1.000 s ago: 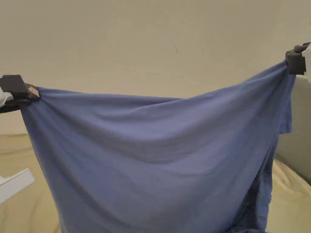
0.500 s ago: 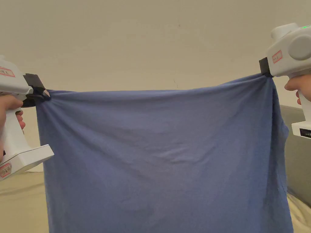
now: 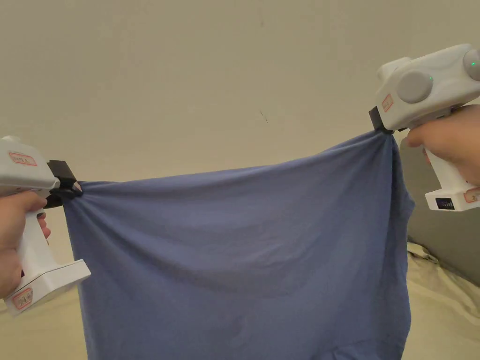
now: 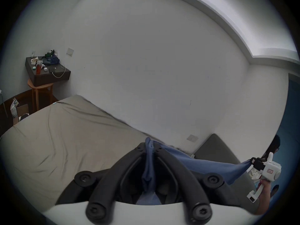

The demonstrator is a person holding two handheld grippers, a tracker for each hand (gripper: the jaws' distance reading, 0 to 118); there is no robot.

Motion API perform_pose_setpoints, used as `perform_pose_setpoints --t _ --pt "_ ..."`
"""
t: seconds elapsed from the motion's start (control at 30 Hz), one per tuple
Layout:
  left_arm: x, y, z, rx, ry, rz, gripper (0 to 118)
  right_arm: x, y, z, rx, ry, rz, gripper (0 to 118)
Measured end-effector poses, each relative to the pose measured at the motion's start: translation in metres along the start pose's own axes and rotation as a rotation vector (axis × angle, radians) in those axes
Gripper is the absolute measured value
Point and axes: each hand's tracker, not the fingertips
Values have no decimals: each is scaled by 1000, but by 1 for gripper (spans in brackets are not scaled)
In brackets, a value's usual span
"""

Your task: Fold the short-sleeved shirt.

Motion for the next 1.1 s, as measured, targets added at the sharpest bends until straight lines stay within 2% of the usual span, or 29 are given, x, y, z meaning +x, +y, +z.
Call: perform_pose_setpoints --t 0.3,0.53,0.73,0.87,1.0,1.1 --pt "-28 -72 -46 -153 53 -13 5 -28 -81 -35 -121 62 -10 6" --pt "-48 -134 -51 -251 80 -46 5 -43 -155 -44 -196 123 -21 6" --pt "-81 -189 -54 -352 119 -19 5 -46 -228 -48 -251 188 -41 6" --pt "-101 -226 -44 -403 116 -29 5 -49 -276 -37 -278 226 -22 6" --pt "-125 -263 -19 -452 96 -9 5 -44 -326 -12 -291 267 -87 5" --pt "-141 -291 4 -463 99 10 5 -44 -363 14 -283 273 -78 5"
